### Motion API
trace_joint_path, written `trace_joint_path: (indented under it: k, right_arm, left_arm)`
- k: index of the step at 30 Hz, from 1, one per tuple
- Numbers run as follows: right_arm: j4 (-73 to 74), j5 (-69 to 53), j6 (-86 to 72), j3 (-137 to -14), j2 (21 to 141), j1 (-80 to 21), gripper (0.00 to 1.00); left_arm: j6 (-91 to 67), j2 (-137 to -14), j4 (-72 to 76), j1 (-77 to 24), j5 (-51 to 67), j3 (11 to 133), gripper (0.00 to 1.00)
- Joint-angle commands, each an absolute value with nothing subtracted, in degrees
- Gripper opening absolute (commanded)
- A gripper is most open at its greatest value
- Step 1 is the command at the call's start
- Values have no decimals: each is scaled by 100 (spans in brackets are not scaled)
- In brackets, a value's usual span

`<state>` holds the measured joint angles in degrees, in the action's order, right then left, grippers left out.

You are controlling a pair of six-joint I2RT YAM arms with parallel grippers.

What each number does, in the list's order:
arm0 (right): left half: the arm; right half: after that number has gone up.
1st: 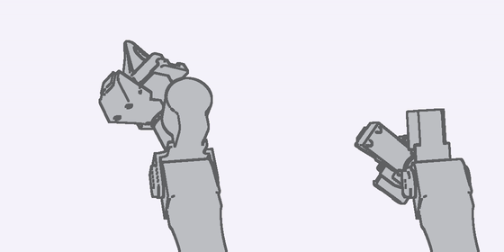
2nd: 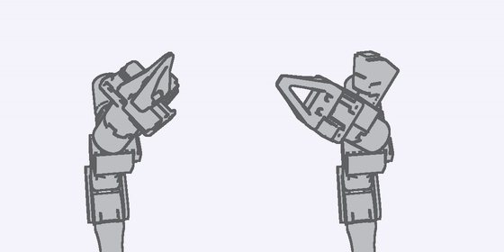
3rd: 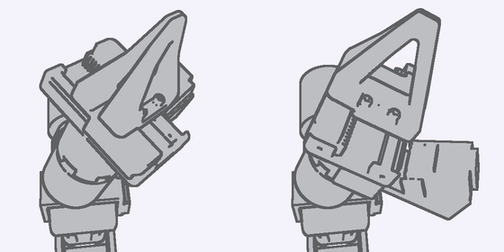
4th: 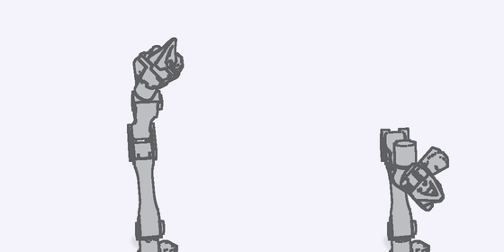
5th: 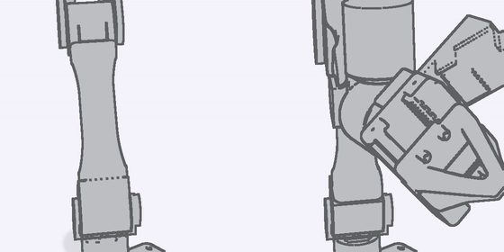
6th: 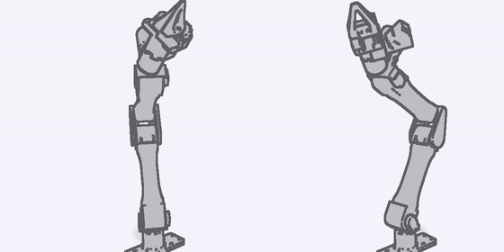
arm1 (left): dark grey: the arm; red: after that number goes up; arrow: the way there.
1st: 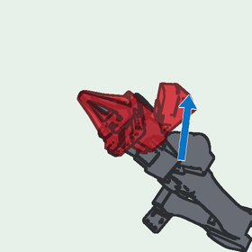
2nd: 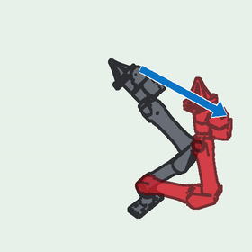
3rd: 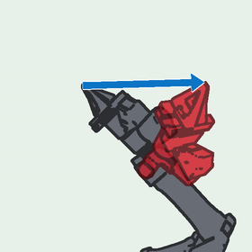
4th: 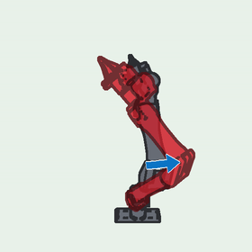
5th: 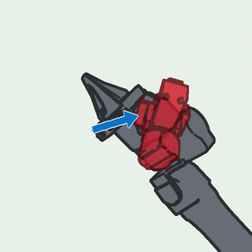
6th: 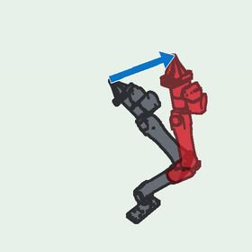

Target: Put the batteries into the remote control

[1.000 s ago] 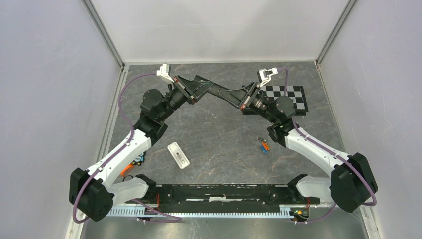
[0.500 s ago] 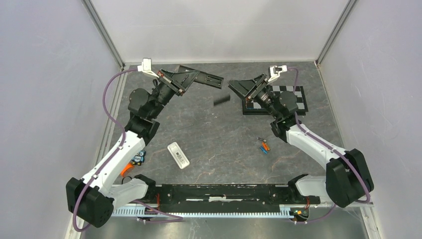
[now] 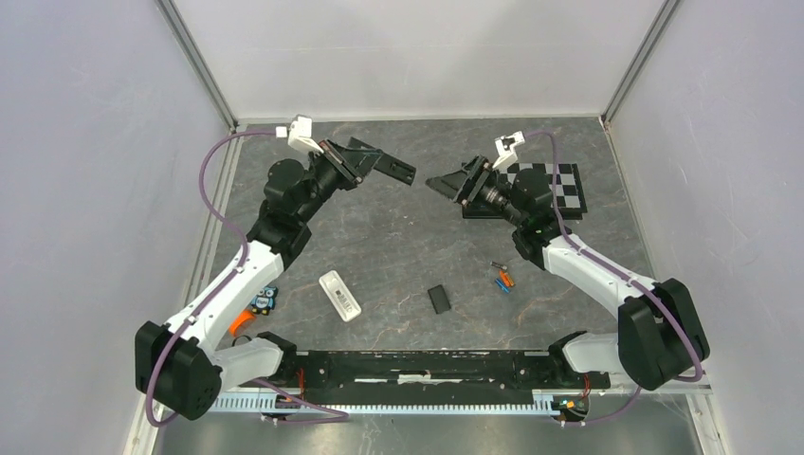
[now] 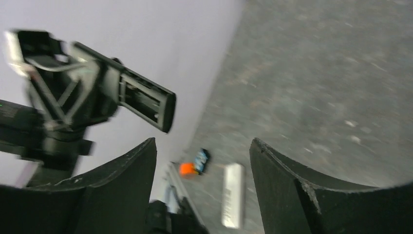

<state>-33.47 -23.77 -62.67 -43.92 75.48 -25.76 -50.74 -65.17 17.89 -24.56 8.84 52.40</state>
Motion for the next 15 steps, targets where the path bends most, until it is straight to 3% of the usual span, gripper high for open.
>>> trace_joint_path:
  k: [1, 7, 15]
  right_arm:
    - [-1456, -2427, -4107, -4671, 7342, -2544, 74]
    - [593, -1690, -2139, -4972, 7185, -2545, 70]
    - [1727, -316, -1424, -4812, 7000, -2541, 63]
  left_arm:
    - [-4093, -6463, 1444, -2470, 816, 4962, 2]
    - [-3534, -6289, 1245, -2474, 1262, 4535, 2]
    - [-2597, -6425, 1116, -2470, 2893, 4520, 2]
